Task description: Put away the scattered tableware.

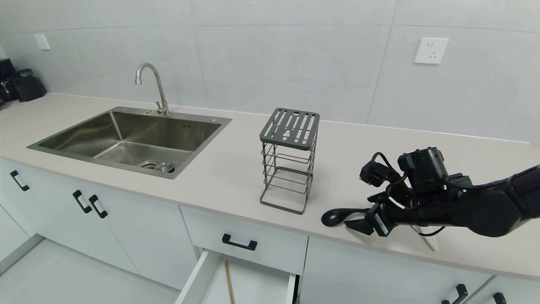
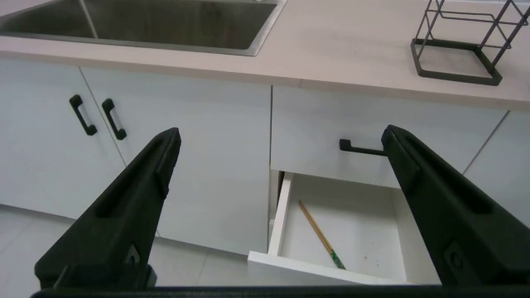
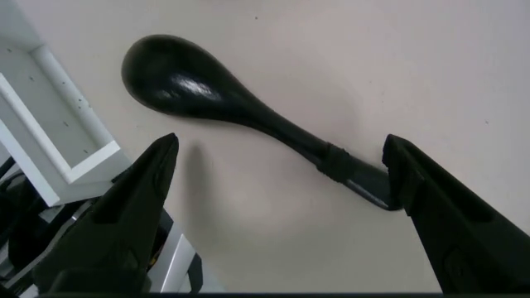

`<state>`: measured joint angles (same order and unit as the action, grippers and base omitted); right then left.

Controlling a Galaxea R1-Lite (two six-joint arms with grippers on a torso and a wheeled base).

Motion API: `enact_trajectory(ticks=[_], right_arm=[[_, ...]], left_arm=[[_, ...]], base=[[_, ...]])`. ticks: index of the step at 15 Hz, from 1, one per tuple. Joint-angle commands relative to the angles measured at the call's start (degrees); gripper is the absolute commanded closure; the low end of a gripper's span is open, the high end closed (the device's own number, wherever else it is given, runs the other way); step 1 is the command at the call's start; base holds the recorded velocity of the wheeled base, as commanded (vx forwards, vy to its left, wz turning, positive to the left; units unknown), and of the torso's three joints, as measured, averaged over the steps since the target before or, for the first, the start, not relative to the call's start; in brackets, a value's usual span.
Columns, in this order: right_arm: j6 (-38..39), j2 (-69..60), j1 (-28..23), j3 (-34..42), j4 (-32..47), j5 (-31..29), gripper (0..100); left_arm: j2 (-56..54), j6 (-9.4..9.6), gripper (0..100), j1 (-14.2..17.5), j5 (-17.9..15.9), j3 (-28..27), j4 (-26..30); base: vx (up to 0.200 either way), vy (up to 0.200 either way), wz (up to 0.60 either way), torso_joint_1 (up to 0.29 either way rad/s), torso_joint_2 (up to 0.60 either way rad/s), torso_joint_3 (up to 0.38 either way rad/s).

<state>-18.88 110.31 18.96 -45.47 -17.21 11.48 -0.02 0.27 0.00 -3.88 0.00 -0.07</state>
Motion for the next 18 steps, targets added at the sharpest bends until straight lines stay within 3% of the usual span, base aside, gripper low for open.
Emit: enact_trajectory(ticks=[1,10,11,18], right_arm=[[0.0,1.9,0.0,-1.5,0.0,0.3,0],[0.1,5.1,-0.1,-1.9,-0.8,2.3,0],[0.0,5.3,-0.1,-1.8,-0.9,3.4,100],[-0.1,4.9,-1.0,-0.6,-1.6,2.8,100]], left_arm=[[0.0,0.0,0,0.0,0.0,0.0,0.0],[0.0,0.0,0,0.0,0.0,0.0,0.0],[0.0,0.0,0,0.0,0.0,0.0,0.0],[0.0,0.0,0,0.0,0.0,0.0,0.0]], base=[[0.0,0.0,0.0,0.0,0.0,0.0],[0.0,0.0,0.0,0.0,0.0,0.0],[0.0,0.0,0.0,0.0,0.0,0.0],[0.0,0.0,0.0,0.0,0.0,0.0]])
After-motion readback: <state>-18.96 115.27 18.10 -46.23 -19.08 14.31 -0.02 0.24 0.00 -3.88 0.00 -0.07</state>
